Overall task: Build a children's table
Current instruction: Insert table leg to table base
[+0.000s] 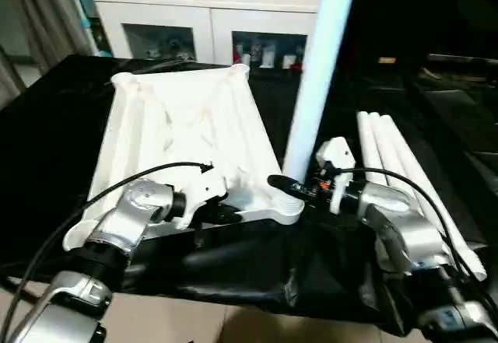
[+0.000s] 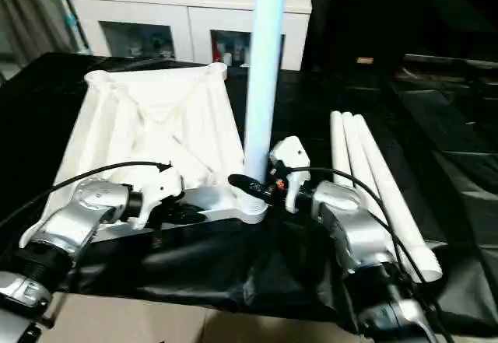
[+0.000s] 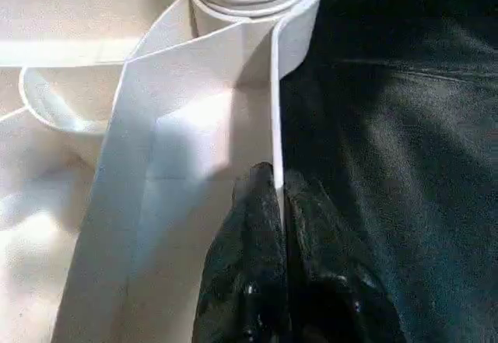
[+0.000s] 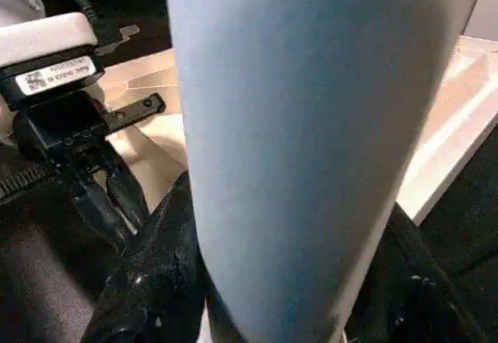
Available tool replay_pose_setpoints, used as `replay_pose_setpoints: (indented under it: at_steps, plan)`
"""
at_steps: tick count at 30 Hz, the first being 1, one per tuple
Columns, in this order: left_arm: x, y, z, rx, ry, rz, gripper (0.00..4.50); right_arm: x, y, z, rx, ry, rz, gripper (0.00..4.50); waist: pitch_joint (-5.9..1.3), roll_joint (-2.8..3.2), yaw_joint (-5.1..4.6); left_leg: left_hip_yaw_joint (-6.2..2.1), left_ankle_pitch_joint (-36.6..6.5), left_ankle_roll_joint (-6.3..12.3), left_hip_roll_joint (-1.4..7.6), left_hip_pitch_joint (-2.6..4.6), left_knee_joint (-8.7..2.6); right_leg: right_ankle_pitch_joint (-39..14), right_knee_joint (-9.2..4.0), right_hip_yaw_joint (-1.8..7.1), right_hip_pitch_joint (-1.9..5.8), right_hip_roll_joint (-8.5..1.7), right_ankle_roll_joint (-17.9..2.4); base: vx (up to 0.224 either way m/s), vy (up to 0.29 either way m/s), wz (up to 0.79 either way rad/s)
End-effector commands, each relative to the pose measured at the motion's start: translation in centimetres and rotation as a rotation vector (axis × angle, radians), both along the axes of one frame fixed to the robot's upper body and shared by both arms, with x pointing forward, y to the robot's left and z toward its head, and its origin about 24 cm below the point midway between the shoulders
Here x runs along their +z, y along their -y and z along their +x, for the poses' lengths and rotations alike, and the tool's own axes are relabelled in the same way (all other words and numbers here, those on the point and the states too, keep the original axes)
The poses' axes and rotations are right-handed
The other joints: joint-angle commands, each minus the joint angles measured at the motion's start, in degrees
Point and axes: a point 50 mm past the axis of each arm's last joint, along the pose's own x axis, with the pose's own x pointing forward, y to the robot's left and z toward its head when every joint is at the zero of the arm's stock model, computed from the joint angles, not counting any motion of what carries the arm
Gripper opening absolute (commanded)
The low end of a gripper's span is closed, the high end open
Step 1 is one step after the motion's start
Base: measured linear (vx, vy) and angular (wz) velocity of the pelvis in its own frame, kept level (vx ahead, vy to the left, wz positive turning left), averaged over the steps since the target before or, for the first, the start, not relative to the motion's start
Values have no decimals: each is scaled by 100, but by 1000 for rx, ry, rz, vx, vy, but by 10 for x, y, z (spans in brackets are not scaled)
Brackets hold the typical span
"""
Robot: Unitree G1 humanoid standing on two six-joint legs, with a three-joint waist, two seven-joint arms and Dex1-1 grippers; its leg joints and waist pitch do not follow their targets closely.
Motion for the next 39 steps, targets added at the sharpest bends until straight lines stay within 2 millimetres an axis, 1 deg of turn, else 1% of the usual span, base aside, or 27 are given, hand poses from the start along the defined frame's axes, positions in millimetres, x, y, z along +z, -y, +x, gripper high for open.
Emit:
replay_pose_setpoints:
  at_steps: [1,3,5,6,9,10,11,12,13,14,15,17,18,19,20,21,23,24,26,27,28,29,30,31,33,37,39]
  plan:
    - [7,4,3,-41,23,-3,0,-54,0,-23,35,-242,-114,185,-197,18,-37,-156,-1348,78,369,8,-535,-1752,-545,319,164,-530,-1084,0,0,0]
    - [7,4,3,-44,19,0,0,-54,0,-23,40,-243,-114,185,-203,18,-71,-156,-1345,86,368,-1,-544,-1575,-539,312,185,-527,-1142,0,0,0]
    - [7,3,3,-45,17,4,0,-54,0,-22,42,-244,-113,185,-203,19,-114,-157,-1426,86,372,4,-552,-1518,-540,305,185,-523,-1196,0,0,0]
    - [7,3,3,-43,16,5,0,-54,0,-22,40,-244,-114,185,-203,22,-114,-157,-1445,85,374,9,-554,-1522,-544,305,183,-524,-1203,0,0,0]
    - [1,4,7,25,24,27,0,-59,2,-17,-64,-231,-138,185,-193,3,-130,-148,-1526,72,362,12,-553,-1659,-570,313,170,-532,-1195,0,0,0]
    - [1,4,7,28,24,27,0,-59,2,-17,-68,-231,-138,185,-173,0,-131,-152,-1663,35,362,29,-558,-1958,-597,315,144,-537,-1142,0,0,0]
    - [-1,6,10,83,34,29,0,-62,3,-13,-140,-229,-145,185,-154,-3,-141,-165,-1840,-15,356,45,-568,-2370,-632,312,125,-546,-1043,0,0,0]
    - [-4,11,14,142,35,19,0,-66,4,-10,-203,-231,-149,185,-119,-14,-160,-180,-2088,-69,356,78,-575,-2898,-672,307,81,-556,-920,0,0,0]
    - [-4,11,14,142,35,19,0,-66,4,-10,-203,-231,-149,185,-119,-14,-160,-180,-2088,-69,356,78,-575,-2898,-672,307,81,-556,-920,0,0,0]
    - [-6,14,15,180,32,10,0,-68,4,-9,-240,-232,-152,185,-87,-40,-181,-216,-2507,-108,334,172,-562,-3802,-790,288,15,-566,-609,0,0,0]
    - [-9,19,17,218,31,15,0,-71,4,-6,-285,-229,-167,185,-90,-29,-185,-233,-2601,-112,323,201,-549,-3971,-815,270,-4,-573,-533,0,0,0]
    - [-11,24,19,255,32,28,0,-73,3,-4,-329,-221,-187,185,-101,-26,-220,-273,-2742,-126,326,174,-592,-3983,-830,248,-1,-556,-402,-26,8,-1]
    - [-12,30,20,284,31,29,0,-74,3,0,-384,-229,-187,185,-105,-19,-248,-277,-2801,-121,334,185,-605,-3879,-834,239,-4,-554,-429,0,0,0]
    - [-12,30,20,287,31,29,0,-74,3,0,-389,-229,-187,185,-110,-9,-262,-272,-2823,-124,337,192,-613,-3805,-836,237,-3,-549,-459,0,0,0]
    - [-12,34,21,307,29,28,0,-74,4,3,-428,-237,-184,185,-120,-53,-270,-279,-2796,-105,344,173,-637,-3630,-840,225,25,-546,-486,0,0,0]
    - [-12,39,22,325,23,24,0,-74,4,5,-454,-243,-180,185,-113,-20,-266,-278,-2843,-101,352,183,-657,-3490,-841,222,22,-545,-536,0,0,0]
    - [-12,43,23,344,18,21,0,-74,4,6,-481,-250,-176,184,-113,-14,-291,-280,-2912,-122,354,187,-669,-3385,-840,217,25,-545,-595,0,0,0]
    - [-12,54,25,393,6,22,0,-75,4,11,-540,-264,-178,184,-113,-23,-288,-279,-2902,-135,353,169,-672,-3281,-828,230,32,-559,-639,0,0,0]
    - [-12,83,24,443,-16,20,0,-76,3,19,-653,-300,-160,184,-108,-44,-298,-265,-2965,-131,341,202,-658,-3300,-841,233,-5,-546,-664,0,0,0]
    - [-11,93,23,445,-23,14,0,-77,2,21,-688,-316,-148,184,-108,-79,-284,-257,-2971,-62,307,232,-629,-3387,-873,217,-23,-547,-659,0,0,0]
    - [-11,93,23,445,-23,14,0,-77,2,21,-688,-316,-148,184,-108,-79,-284,-257,-2971,-62,307,232,-629,-3387,-873,217,-23,-547,-659,0,0,0]
    - [-11,101,23,452,-24,9,0,-76,0,23,-719,-330,-133,184,-113,-76,-283,-277,-2889,18,304,157,-654,-3361,-872,200,24,-571,-607,0,0,0]
    - [-11,103,23,458,-21,8,0,-76,-1,24,-731,-337,-123,184,-114,-55,-272,-287,-2912,27,305,157,-660,-3357,-877,195,22,-577,-586,0,0,0]
    - [-10,103,23,460,-19,7,0,-76,-2,24,-733,-338,-122,184,-116,-76,-272,-283,-2947,57,300,162,-661,-3401,-899,193,8,-581,-540,0,0,0]
    - [-9,108,23,479,-2,6,0,-73,-8,28,-750,-344,-106,184,-117,-78,-267,-284,-2930,76,299,154,-663,-3459,-901,192,3,-591,-520,0,0,0]
    - [-9,102,25,499,9,19,0,-71,-14,29,-728,-331,-106,184,-102,-88,-277,-307,-3084,73,295,146,-678,-3741,-950,152,-9,-600,-360,0,0,0]
    - [-9,100,26,509,13,24,0,-71,-16,29,-724,-331,-105,184,-110,-70,-281,-319,-3129,65,295,160,-687,-3766,-967,121,-2,-610,-330,0,0,0]
